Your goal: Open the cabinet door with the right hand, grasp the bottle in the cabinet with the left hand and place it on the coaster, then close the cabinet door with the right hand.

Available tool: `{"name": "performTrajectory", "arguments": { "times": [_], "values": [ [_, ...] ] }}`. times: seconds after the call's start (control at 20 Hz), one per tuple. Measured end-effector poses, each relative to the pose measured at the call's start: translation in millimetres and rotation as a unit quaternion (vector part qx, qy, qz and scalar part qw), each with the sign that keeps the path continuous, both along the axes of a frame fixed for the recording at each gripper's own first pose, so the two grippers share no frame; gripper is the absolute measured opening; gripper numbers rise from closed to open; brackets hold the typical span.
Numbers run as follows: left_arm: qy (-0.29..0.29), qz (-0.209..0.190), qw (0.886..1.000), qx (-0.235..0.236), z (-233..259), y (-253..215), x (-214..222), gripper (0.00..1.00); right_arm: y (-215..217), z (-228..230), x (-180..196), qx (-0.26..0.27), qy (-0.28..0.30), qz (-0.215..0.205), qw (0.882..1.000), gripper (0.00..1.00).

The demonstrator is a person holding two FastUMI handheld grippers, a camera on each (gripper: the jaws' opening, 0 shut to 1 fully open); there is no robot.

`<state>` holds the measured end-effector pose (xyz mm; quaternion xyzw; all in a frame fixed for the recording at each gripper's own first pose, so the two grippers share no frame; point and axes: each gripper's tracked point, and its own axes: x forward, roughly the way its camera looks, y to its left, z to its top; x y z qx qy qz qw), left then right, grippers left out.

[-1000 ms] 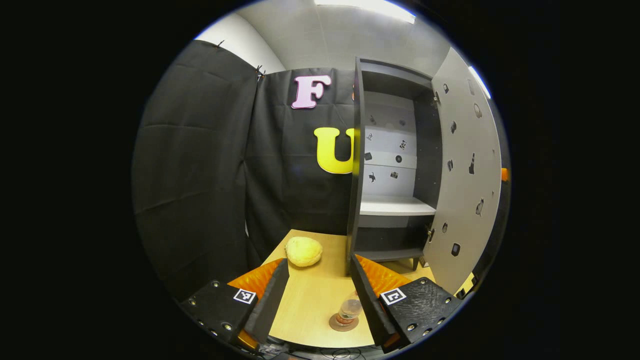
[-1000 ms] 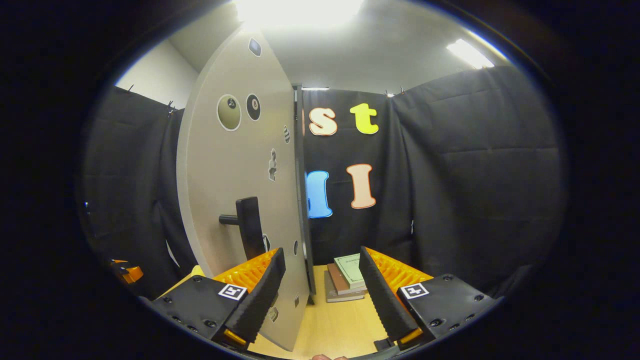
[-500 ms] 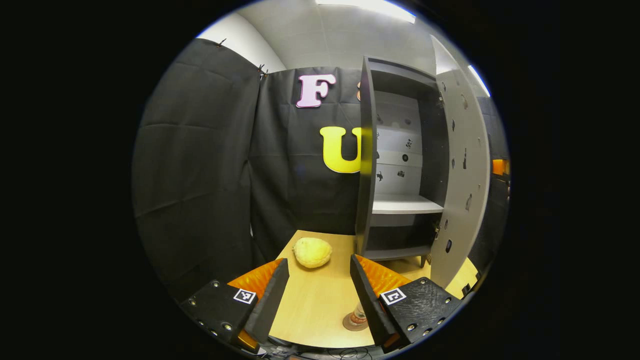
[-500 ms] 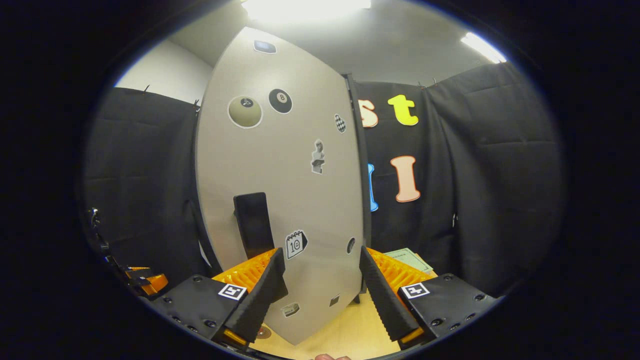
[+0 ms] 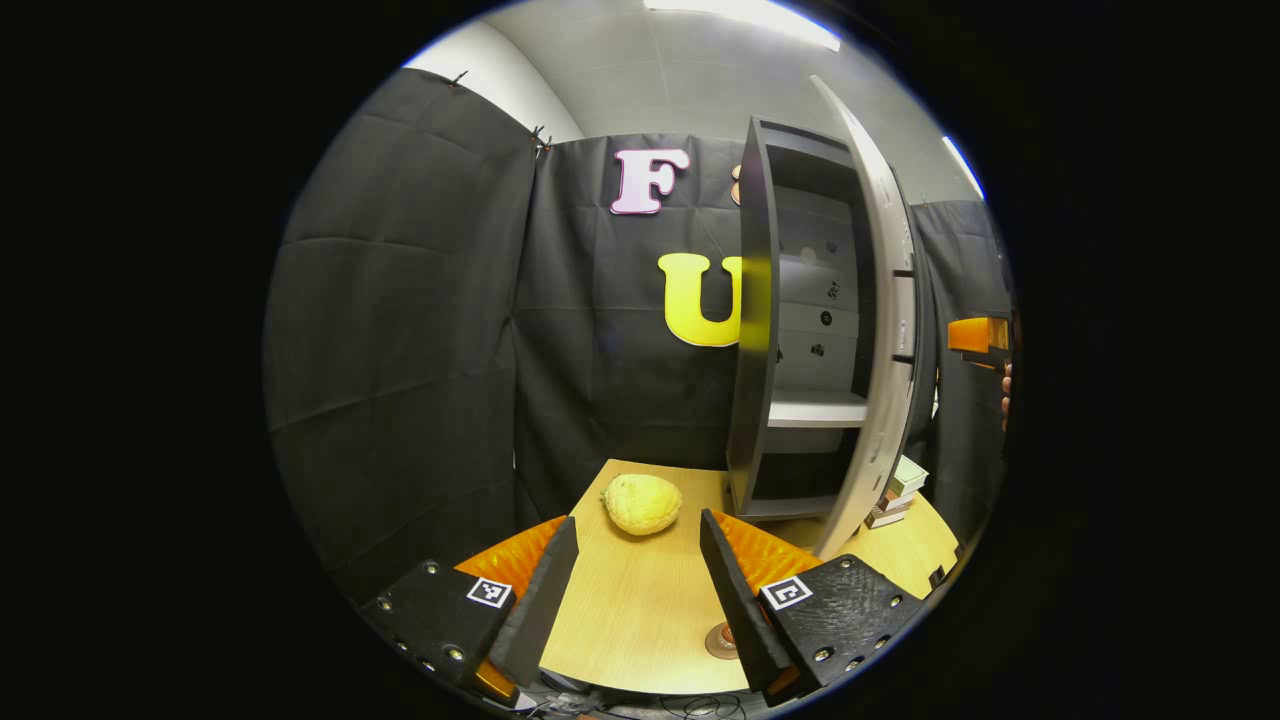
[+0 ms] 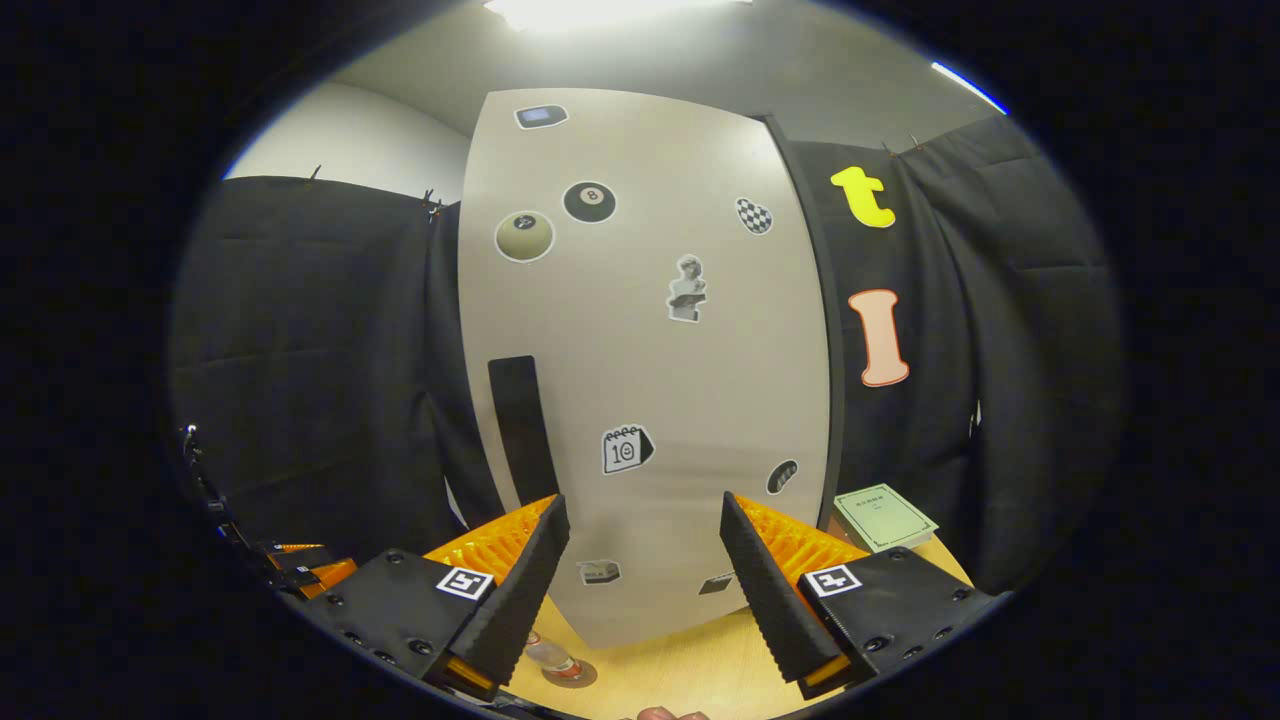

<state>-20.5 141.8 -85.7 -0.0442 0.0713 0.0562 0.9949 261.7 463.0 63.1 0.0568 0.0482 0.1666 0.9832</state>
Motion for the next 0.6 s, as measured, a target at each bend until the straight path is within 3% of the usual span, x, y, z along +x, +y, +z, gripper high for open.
{"name": "performTrajectory", "arguments": {
  "times": [0.35, 0.6],
  "values": [
    [-0.010, -0.052, 0.998, 0.017, 14, -22, 31, 0.72, -46, -9, 10, 0.006, 0.000, -0.076, 0.997, 0.97],
    [-0.034, -0.059, 0.998, 0.017, 39, -52, 45, 0.72, -86, -24, 18, -0.005, -0.009, -0.102, 0.995, 0.97]
  ]
}}
